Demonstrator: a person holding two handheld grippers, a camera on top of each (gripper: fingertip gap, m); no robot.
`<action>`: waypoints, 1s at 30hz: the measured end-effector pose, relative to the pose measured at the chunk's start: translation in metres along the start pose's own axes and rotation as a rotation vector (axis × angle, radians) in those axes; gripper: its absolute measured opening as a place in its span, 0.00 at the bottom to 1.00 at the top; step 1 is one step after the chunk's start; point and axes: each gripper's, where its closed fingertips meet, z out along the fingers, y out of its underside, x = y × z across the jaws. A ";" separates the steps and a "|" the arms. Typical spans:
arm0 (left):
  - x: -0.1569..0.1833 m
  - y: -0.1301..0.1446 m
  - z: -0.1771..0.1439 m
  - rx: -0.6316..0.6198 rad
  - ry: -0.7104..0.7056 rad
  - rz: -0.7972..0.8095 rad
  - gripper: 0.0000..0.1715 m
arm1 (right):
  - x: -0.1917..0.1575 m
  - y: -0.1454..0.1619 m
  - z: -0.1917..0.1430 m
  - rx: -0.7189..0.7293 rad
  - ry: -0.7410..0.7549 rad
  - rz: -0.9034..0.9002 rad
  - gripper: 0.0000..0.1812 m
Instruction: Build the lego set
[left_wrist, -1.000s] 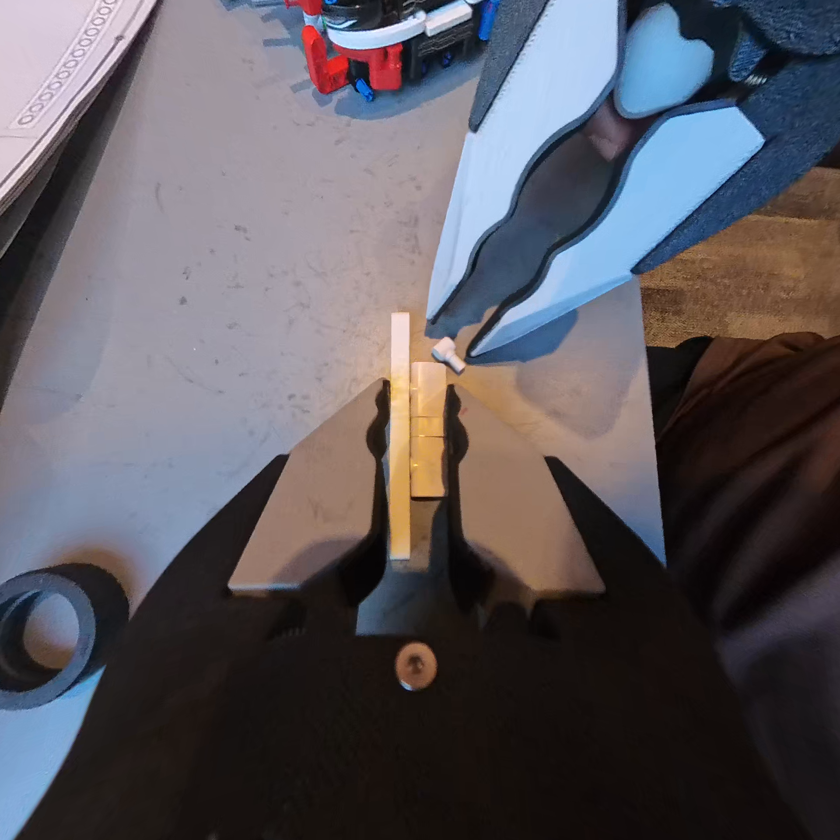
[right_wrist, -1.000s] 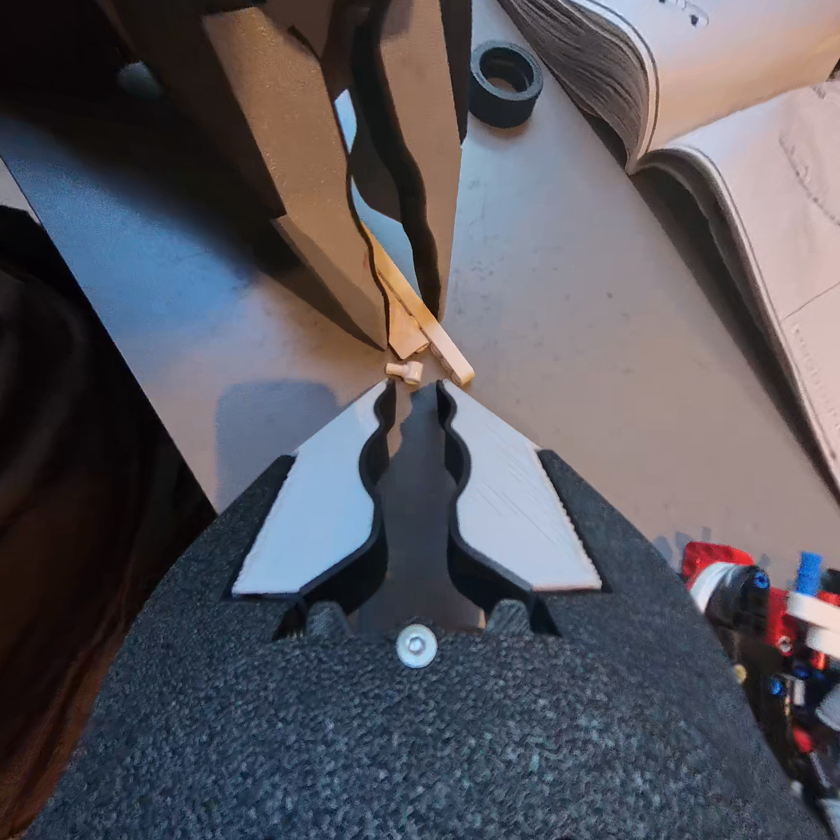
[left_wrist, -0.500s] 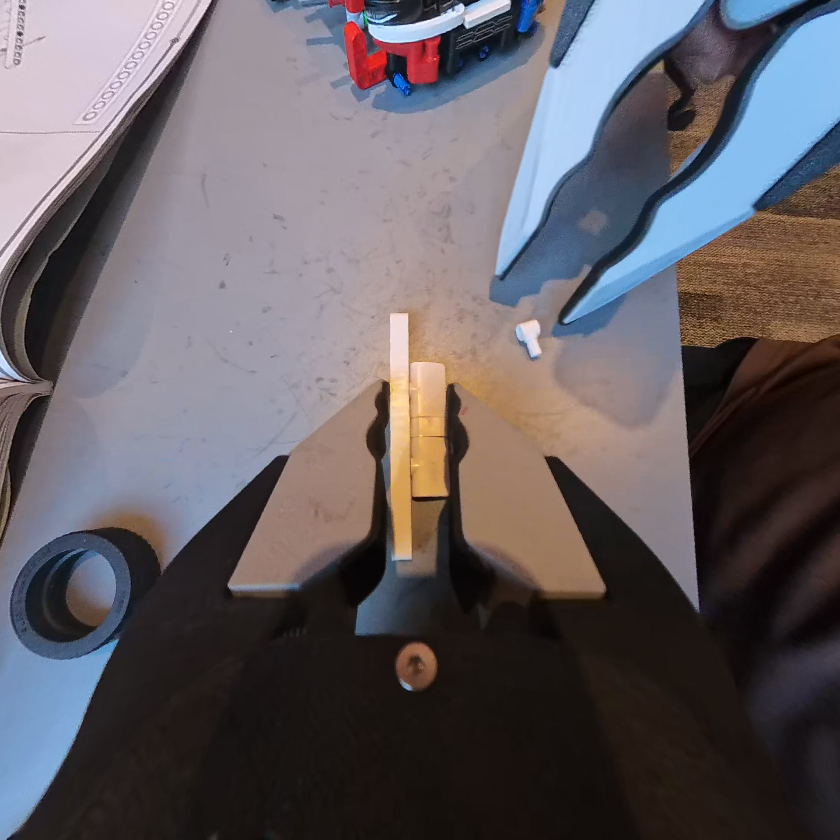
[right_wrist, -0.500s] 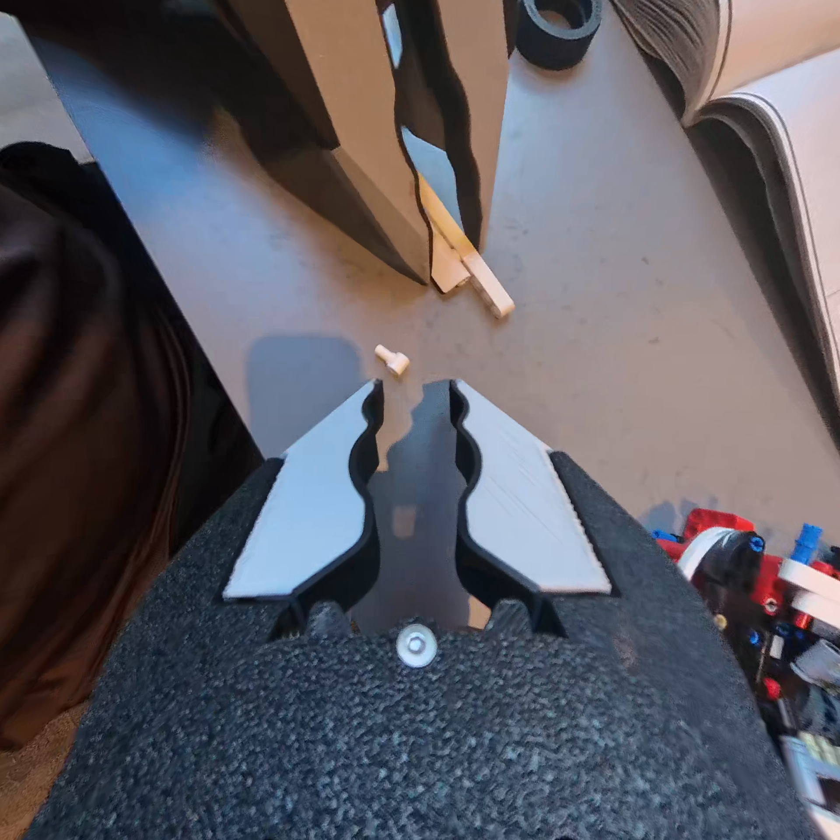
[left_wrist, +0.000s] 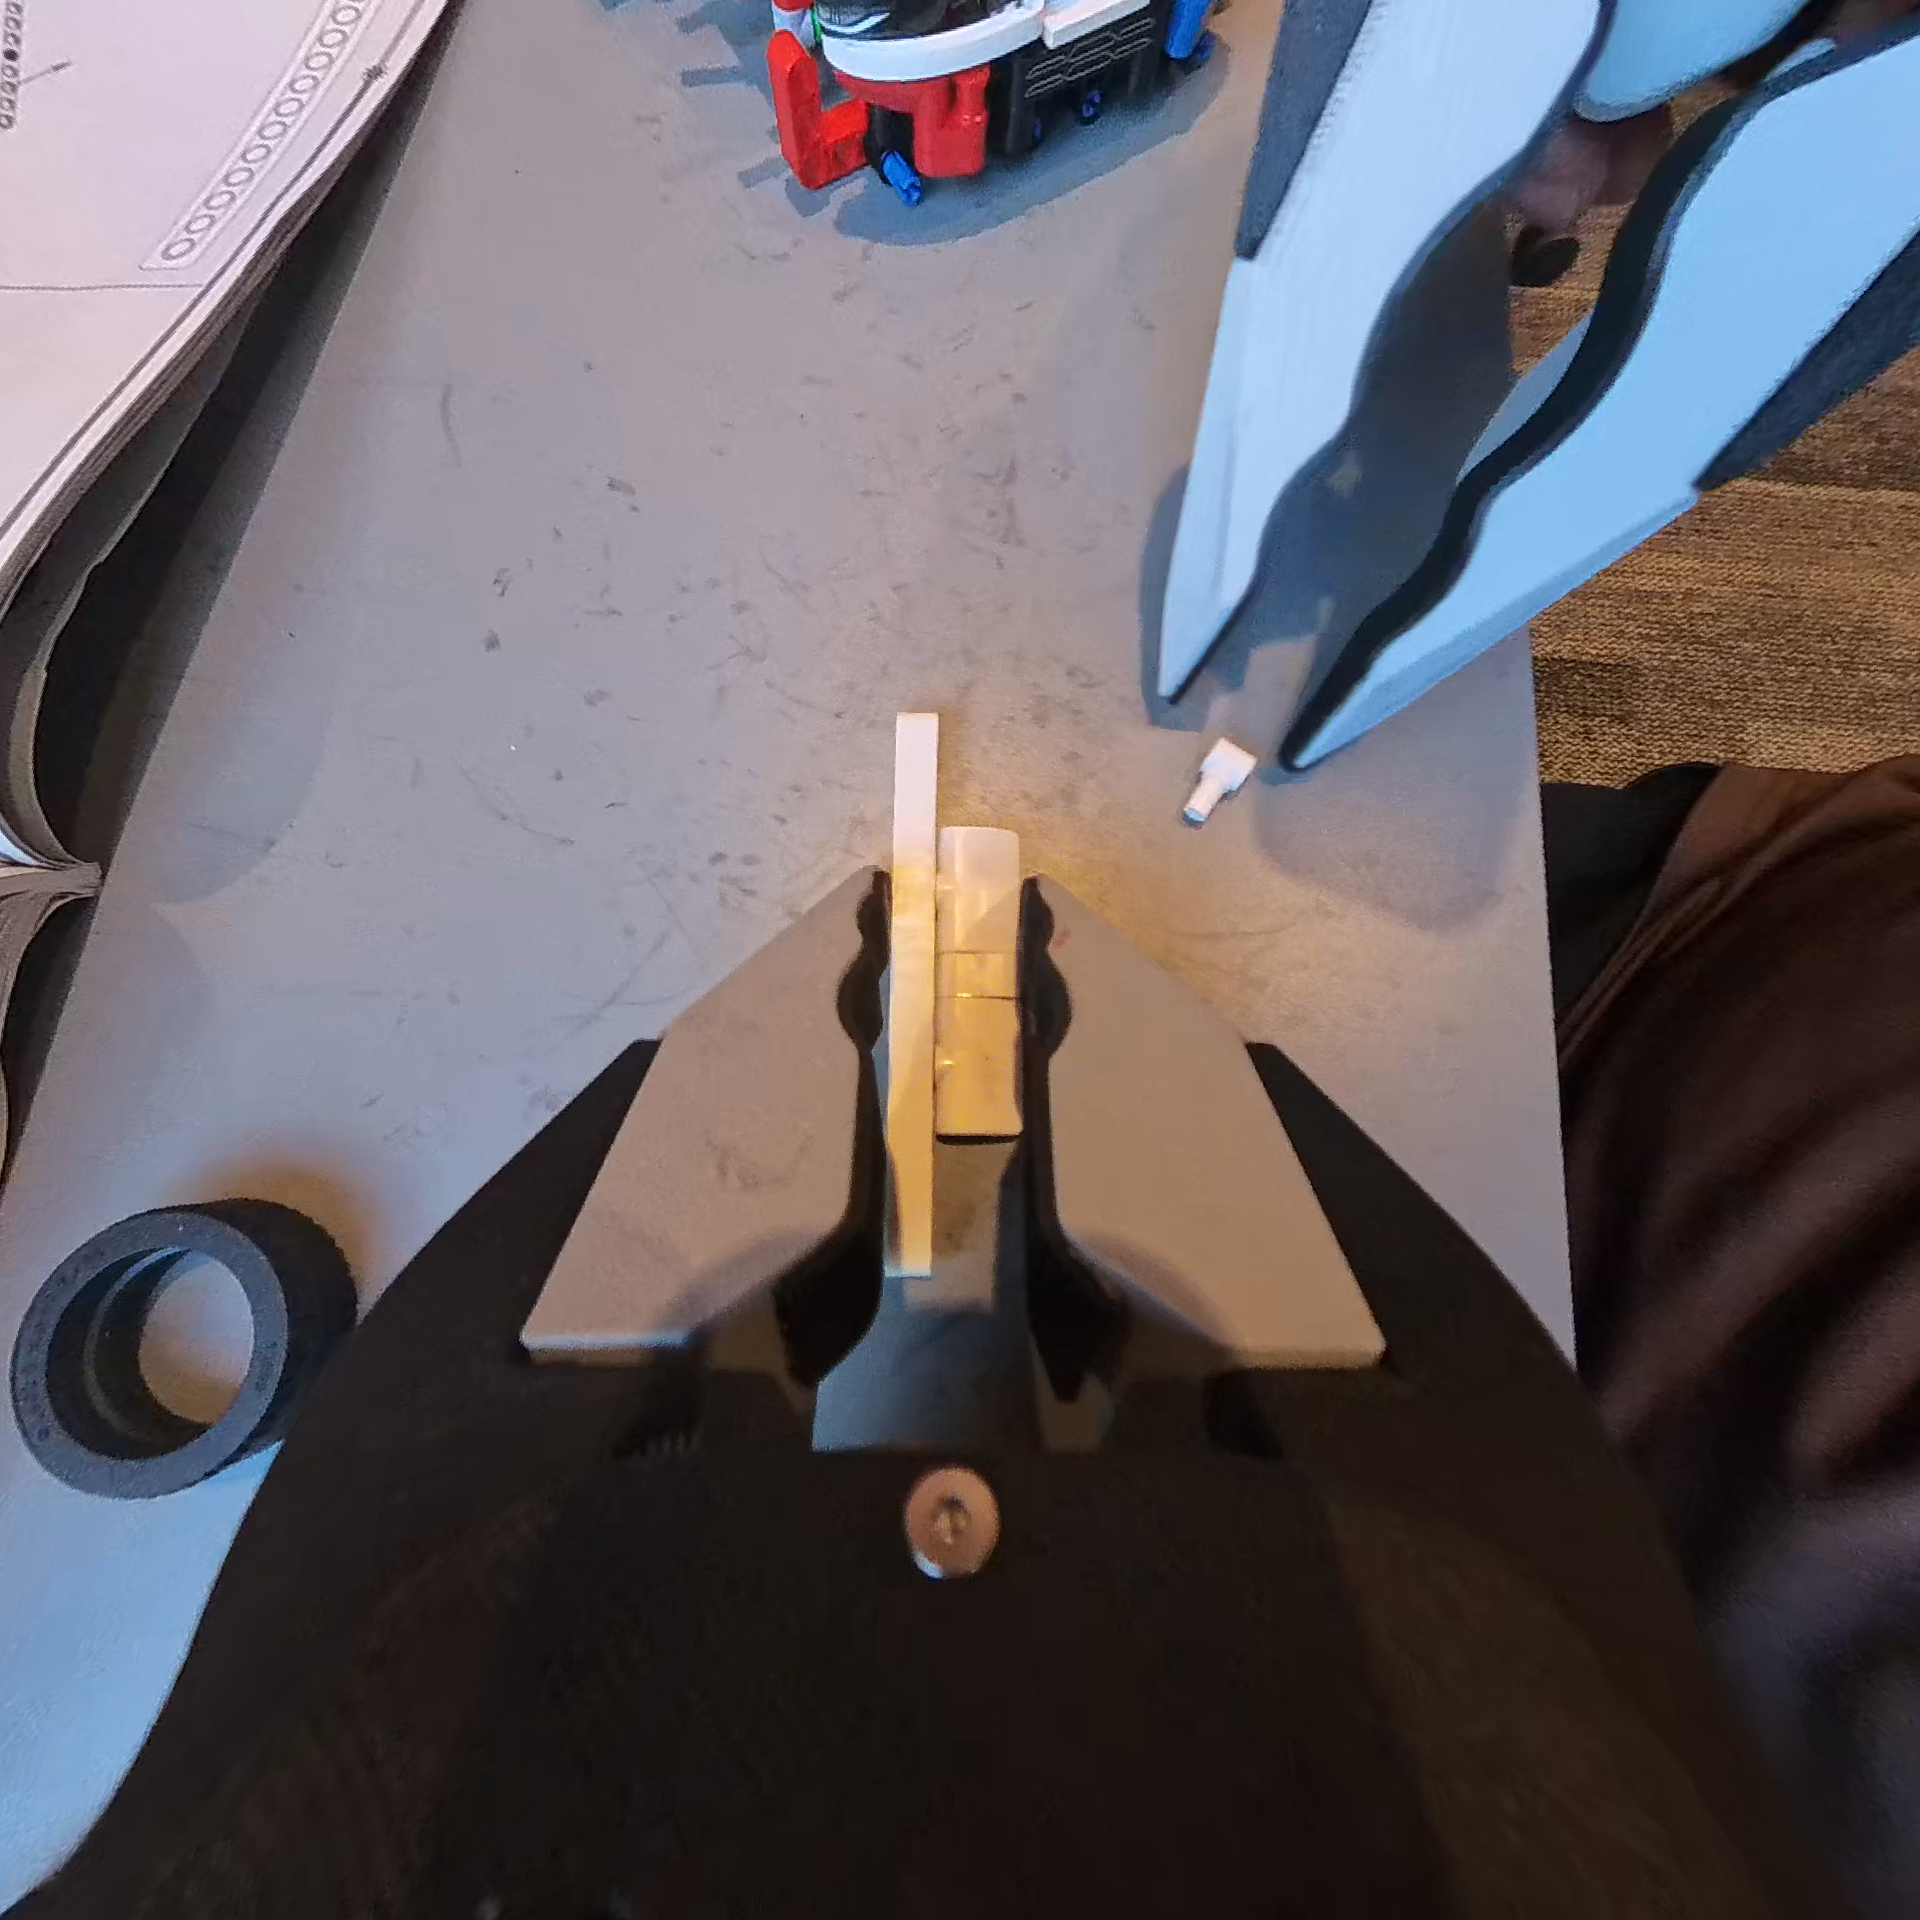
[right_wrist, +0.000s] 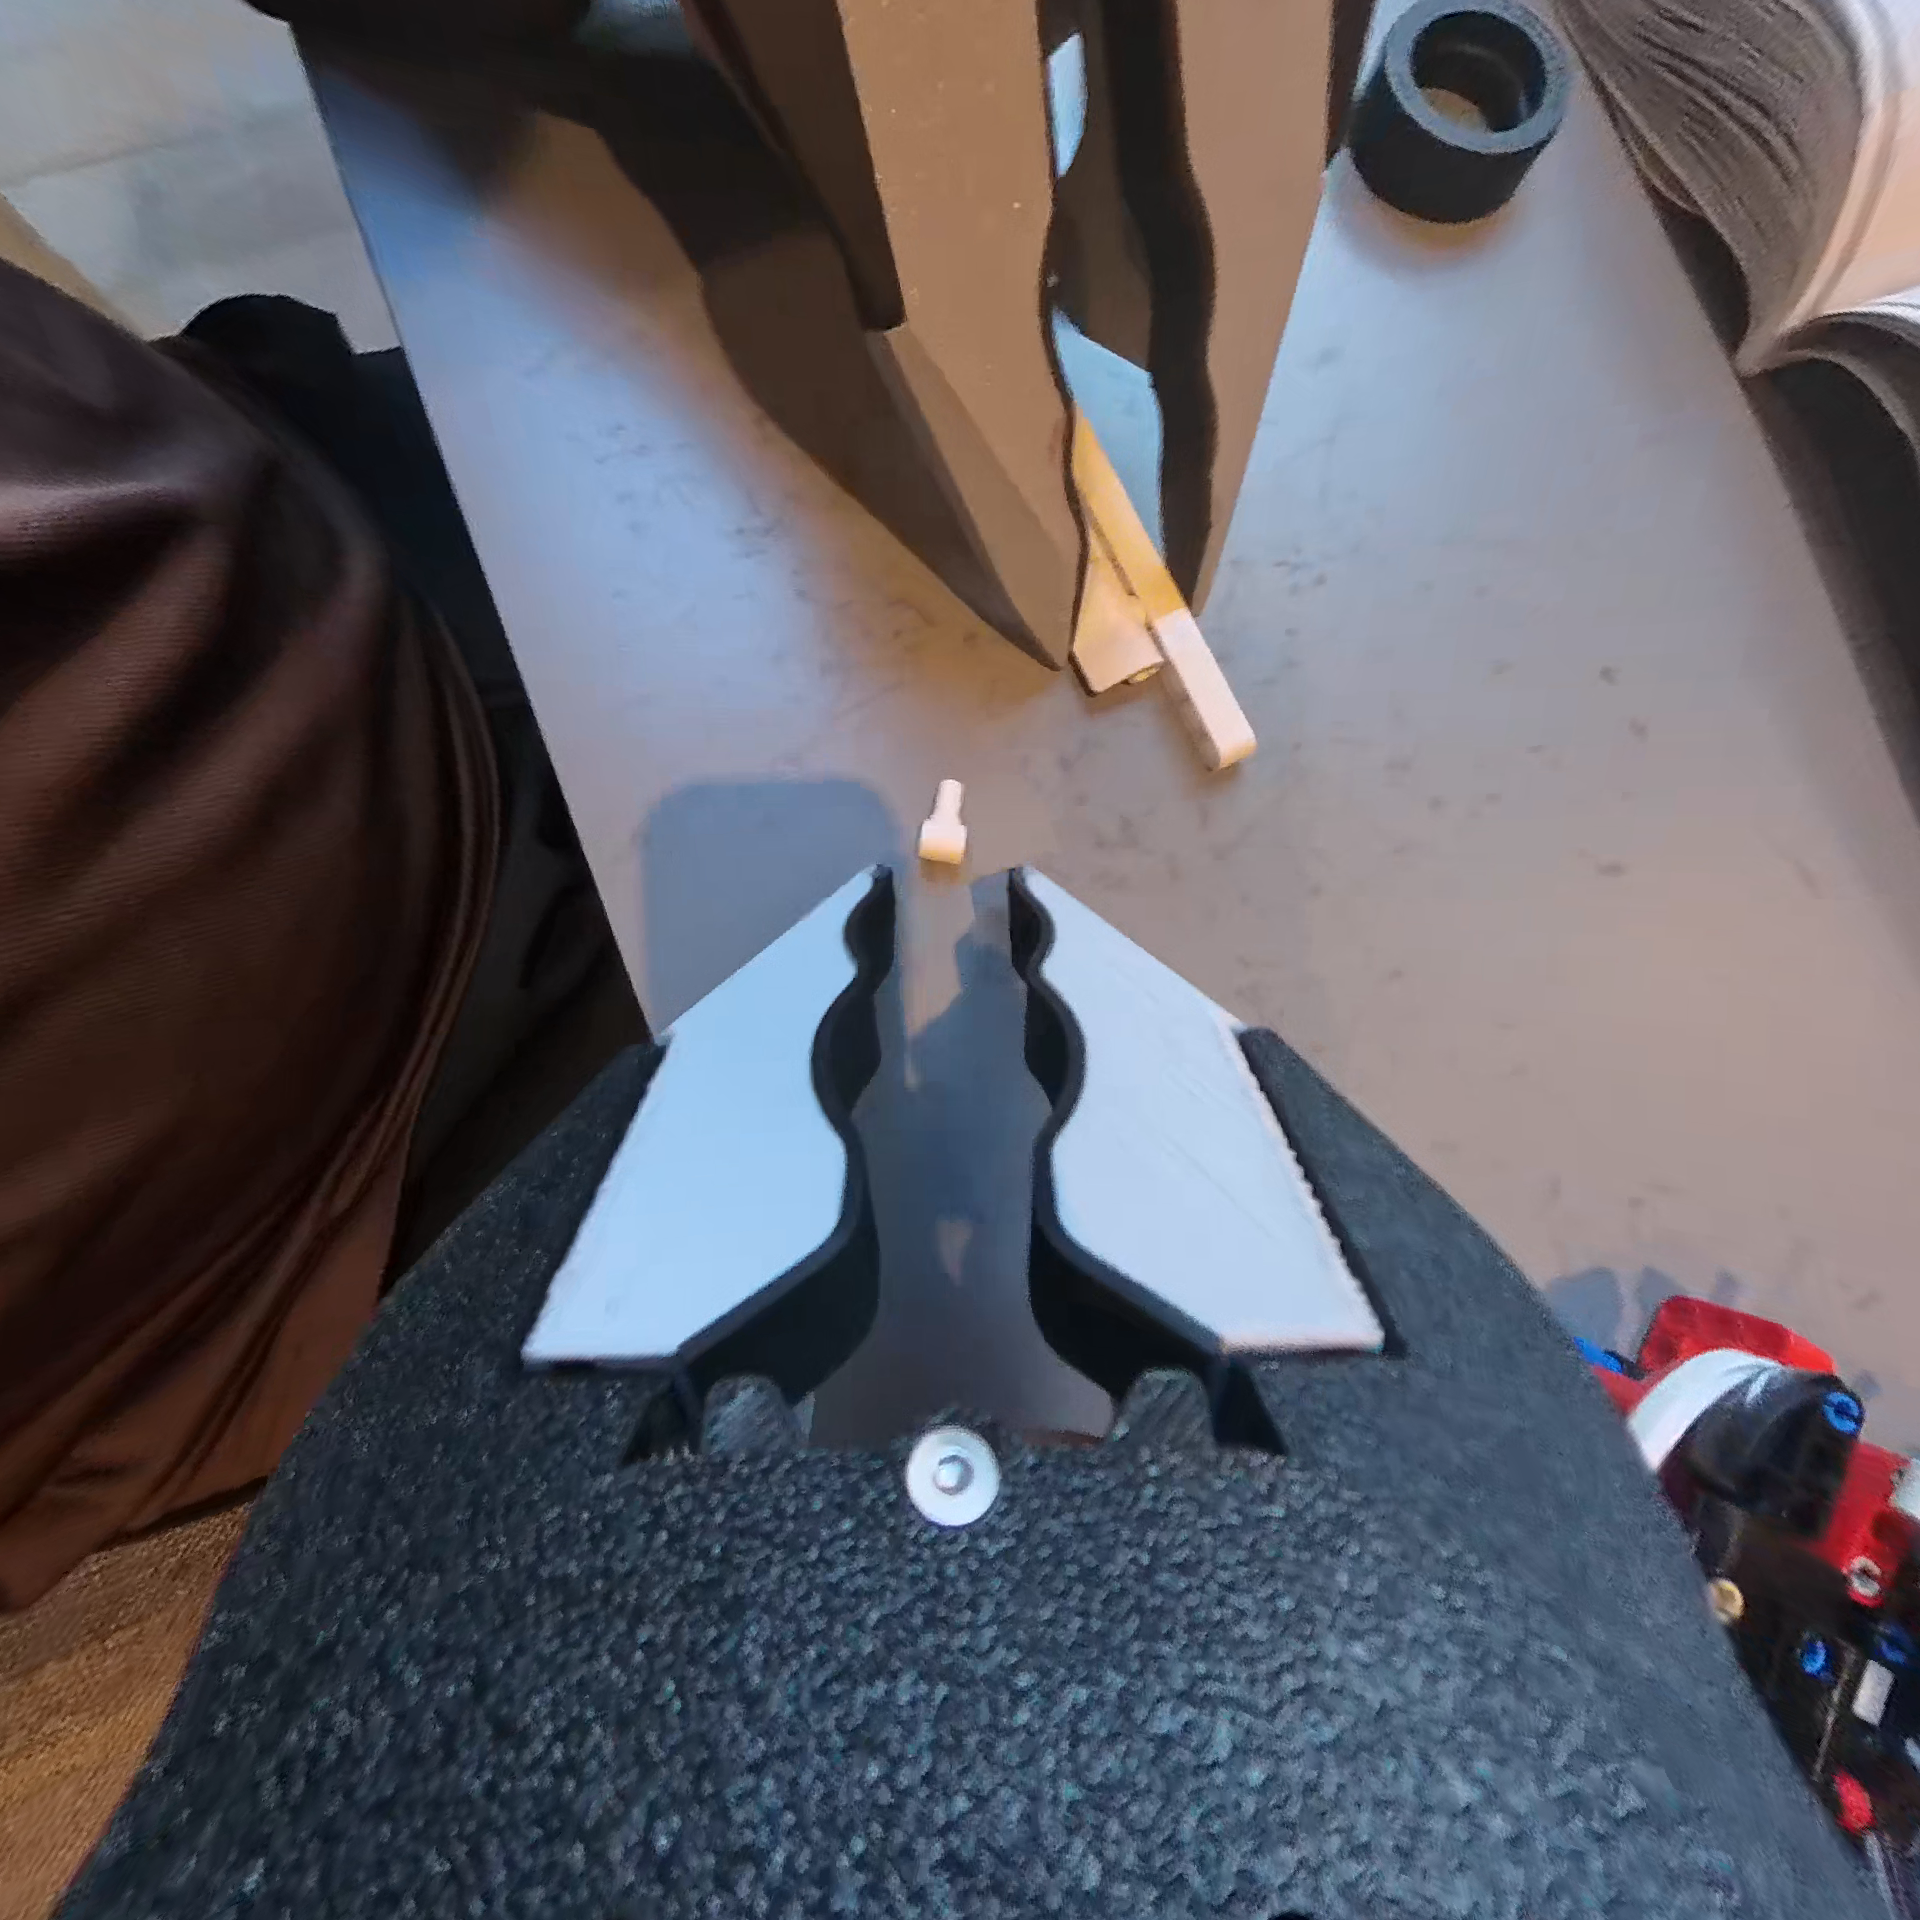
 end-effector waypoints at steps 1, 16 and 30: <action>0.000 0.000 0.000 -0.001 -0.001 0.000 0.13 | 0.002 -0.002 0.001 0.012 0.020 0.006 0.13; 0.000 -0.001 -0.002 -0.011 -0.047 0.123 0.22 | 0.015 -0.015 0.003 0.211 -0.034 0.481 0.04; -0.003 -0.050 -0.042 0.350 0.144 -0.180 0.15 | 0.053 -0.084 -0.052 0.592 0.399 0.162 0.04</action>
